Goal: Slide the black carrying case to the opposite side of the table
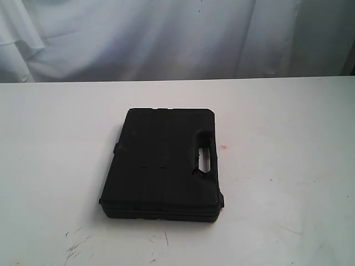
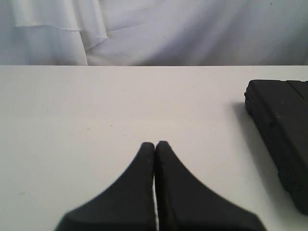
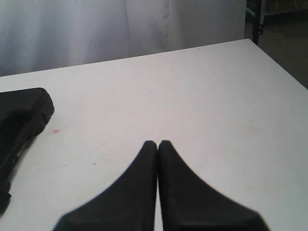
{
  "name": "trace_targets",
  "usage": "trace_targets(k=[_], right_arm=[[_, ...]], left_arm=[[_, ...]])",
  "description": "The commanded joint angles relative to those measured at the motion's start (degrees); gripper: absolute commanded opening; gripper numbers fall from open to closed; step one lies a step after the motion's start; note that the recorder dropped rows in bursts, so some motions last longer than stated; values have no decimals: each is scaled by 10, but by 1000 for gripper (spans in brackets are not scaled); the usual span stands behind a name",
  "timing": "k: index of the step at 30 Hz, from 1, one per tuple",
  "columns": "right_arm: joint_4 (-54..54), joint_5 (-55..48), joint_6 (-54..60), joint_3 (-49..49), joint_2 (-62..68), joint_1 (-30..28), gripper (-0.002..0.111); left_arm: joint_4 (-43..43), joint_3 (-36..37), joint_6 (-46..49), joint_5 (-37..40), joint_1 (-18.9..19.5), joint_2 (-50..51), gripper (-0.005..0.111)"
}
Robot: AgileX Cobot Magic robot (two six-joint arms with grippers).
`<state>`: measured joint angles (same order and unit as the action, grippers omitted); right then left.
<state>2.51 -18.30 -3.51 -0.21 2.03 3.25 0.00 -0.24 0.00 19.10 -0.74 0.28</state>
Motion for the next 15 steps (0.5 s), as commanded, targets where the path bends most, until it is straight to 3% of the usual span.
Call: trace_targets(k=[1,11,15], right_arm=[[-10,23,4,2,-3,-4,0],[20,290,3,2,-3,-4,0],[20,329,3,2,-3,-4,0]], left_arm=[[-8,2,0,-10,2,-3,0],[-8,2,0,-10,2,-3,0],[-8,2,0,-10,2,-3,0]])
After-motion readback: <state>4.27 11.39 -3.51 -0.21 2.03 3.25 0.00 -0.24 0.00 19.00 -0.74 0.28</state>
